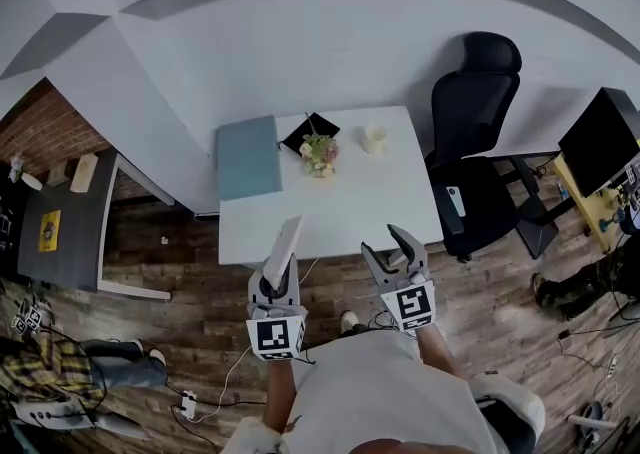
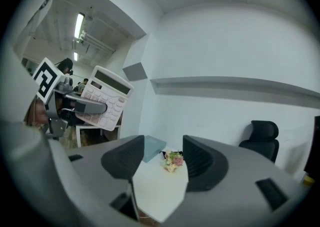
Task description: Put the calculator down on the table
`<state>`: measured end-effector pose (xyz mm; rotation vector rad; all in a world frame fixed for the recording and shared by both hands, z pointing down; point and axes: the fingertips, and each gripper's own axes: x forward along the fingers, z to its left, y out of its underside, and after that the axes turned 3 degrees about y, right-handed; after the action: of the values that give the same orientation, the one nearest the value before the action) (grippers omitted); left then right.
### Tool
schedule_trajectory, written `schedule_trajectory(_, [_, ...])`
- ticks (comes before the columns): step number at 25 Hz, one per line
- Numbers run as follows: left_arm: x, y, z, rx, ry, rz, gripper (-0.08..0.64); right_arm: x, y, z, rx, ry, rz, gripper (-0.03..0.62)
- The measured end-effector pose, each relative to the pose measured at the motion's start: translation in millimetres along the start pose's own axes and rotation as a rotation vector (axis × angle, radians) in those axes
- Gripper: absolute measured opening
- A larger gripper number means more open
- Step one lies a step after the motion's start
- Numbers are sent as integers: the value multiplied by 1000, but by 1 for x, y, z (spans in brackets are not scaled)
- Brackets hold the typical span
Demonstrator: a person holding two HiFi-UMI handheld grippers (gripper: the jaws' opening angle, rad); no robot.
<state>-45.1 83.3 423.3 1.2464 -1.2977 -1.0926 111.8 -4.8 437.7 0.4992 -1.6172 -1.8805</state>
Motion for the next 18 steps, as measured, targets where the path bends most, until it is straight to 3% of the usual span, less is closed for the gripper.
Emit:
schedule_trajectory(13, [29, -1, 7, 20, -22, 13, 73, 34, 6, -19, 21, -19, 12, 247])
schedule_trajectory(18, [36, 6, 18, 11, -22, 23, 74, 49, 7, -24, 23, 7, -4, 314])
